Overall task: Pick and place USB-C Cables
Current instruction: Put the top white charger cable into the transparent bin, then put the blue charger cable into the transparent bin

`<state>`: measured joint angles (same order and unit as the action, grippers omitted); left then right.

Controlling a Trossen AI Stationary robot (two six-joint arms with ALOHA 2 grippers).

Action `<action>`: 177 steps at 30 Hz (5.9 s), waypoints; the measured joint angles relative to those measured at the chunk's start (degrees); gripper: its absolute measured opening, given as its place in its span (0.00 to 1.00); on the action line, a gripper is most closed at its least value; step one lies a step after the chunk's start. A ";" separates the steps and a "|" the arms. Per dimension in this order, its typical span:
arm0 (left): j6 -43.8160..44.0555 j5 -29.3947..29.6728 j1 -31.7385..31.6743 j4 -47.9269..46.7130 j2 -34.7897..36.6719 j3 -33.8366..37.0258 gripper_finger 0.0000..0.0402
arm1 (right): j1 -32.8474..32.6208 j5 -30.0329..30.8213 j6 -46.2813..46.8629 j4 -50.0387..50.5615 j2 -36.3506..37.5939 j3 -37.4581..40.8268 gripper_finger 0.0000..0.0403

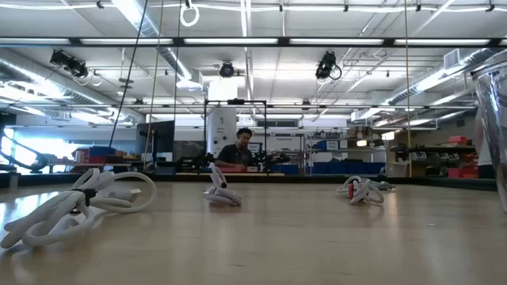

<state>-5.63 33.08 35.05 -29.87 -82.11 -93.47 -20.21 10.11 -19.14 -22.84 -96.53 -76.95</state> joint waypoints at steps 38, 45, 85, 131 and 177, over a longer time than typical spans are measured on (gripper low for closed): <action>39.83 -2.99 8.74 -2.60 -2.84 21.25 0.29 | -14.98 4.08 82.04 90.31 18.33 -0.02 0.02; 36.46 -2.84 7.41 3.34 -2.82 24.44 0.29 | -24.50 -7.13 99.48 87.49 11.14 -0.02 0.02; 34.53 -2.89 5.95 3.56 -2.75 24.44 0.29 | -36.28 -20.10 126.77 67.65 -2.75 12.95 0.02; 34.97 -2.91 5.95 3.44 -2.75 24.46 0.29 | -30.32 -31.10 118.86 72.35 -0.76 15.36 0.32; 127.49 -18.29 11.62 -37.44 -22.49 24.39 0.29 | -24.85 23.91 90.49 112.88 0.50 -11.74 0.32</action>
<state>121.86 14.79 46.66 -67.31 -104.59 -69.08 -45.06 34.03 71.35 90.04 -96.03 -88.69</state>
